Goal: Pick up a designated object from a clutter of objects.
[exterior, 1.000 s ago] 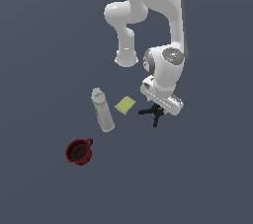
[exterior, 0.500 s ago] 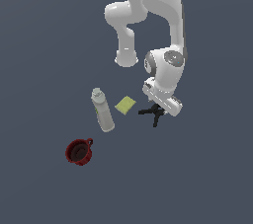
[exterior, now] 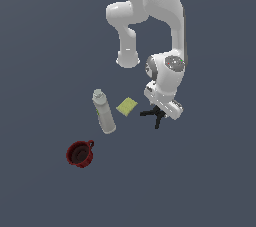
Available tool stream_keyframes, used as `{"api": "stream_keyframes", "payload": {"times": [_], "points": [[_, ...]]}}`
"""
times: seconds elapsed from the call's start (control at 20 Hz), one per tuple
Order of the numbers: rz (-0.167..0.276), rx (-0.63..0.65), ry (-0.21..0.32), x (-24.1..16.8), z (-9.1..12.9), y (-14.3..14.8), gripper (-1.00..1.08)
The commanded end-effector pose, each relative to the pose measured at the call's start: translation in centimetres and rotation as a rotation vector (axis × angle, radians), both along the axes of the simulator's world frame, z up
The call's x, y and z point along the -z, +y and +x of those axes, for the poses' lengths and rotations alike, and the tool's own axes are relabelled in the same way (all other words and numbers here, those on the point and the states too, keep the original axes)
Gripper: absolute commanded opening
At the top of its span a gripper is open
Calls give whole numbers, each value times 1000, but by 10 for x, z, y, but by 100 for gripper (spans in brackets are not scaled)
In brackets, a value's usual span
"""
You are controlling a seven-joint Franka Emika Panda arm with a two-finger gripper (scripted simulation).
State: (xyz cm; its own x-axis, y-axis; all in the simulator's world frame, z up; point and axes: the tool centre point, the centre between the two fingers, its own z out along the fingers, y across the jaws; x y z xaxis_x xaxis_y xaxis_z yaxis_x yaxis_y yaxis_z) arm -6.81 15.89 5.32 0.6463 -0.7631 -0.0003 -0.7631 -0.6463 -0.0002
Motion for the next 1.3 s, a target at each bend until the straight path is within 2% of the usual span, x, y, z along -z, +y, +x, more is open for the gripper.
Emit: {"api": "stream_keyframes", "payload": {"times": [0.0,0.45,0.5,1.25], "points": [[0,1,1,12,-1,0,100],[0,3,0,34,-1,0,100],[0,3,0,34,-1,0,-100],[5,2,-9,25,2,-1,-100]]}}
